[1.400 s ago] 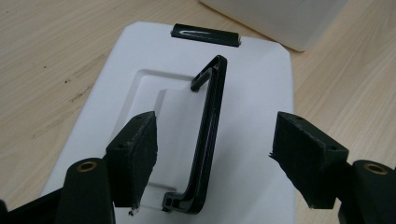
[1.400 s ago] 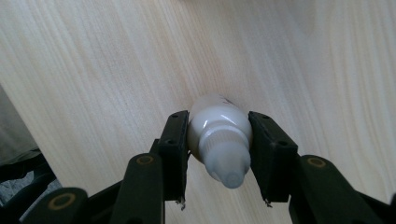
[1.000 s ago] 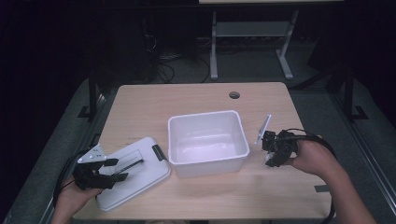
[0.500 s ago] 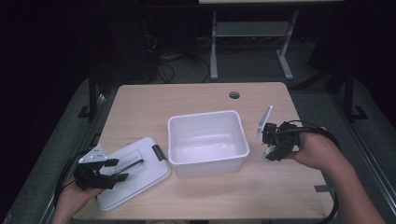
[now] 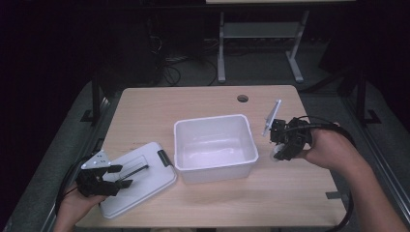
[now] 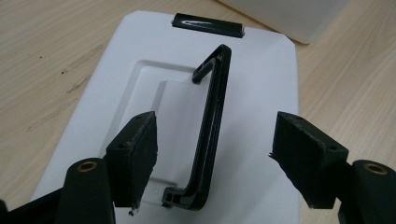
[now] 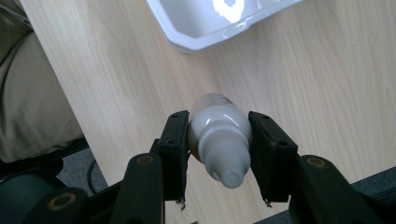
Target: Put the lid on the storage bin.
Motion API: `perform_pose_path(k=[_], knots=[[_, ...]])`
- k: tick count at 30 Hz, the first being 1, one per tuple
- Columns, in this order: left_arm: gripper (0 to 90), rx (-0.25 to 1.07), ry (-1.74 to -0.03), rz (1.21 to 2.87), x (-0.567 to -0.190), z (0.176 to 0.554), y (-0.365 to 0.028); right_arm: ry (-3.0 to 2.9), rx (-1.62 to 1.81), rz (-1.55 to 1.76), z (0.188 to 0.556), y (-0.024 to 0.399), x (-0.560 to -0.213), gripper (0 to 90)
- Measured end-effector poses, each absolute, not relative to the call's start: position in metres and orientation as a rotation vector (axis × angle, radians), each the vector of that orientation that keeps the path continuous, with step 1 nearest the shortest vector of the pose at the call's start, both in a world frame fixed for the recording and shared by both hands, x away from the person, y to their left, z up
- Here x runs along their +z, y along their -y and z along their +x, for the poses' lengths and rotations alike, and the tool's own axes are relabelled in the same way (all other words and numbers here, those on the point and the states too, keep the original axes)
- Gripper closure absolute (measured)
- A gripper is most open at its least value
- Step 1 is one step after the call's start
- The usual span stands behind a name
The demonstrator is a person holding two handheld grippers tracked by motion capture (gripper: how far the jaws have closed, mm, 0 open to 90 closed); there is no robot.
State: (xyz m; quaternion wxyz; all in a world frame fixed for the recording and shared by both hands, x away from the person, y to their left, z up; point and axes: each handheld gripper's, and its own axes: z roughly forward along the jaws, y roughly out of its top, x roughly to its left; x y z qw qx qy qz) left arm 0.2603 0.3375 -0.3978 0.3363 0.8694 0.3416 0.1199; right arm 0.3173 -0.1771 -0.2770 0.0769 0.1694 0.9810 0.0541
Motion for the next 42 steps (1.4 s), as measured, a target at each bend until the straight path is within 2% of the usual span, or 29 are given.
perform_pose_path(k=[12,42], knots=[[30.6,0.312,-0.896,2.278,-0.398,0.26,-0.339,-2.929,0.172,0.471,0.318,0.162,-0.259,59.4],[30.5,0.308,-0.9,2.271,-0.399,0.26,-0.341,-2.948,0.164,0.396,0.326,0.127,-0.247,59.4]])
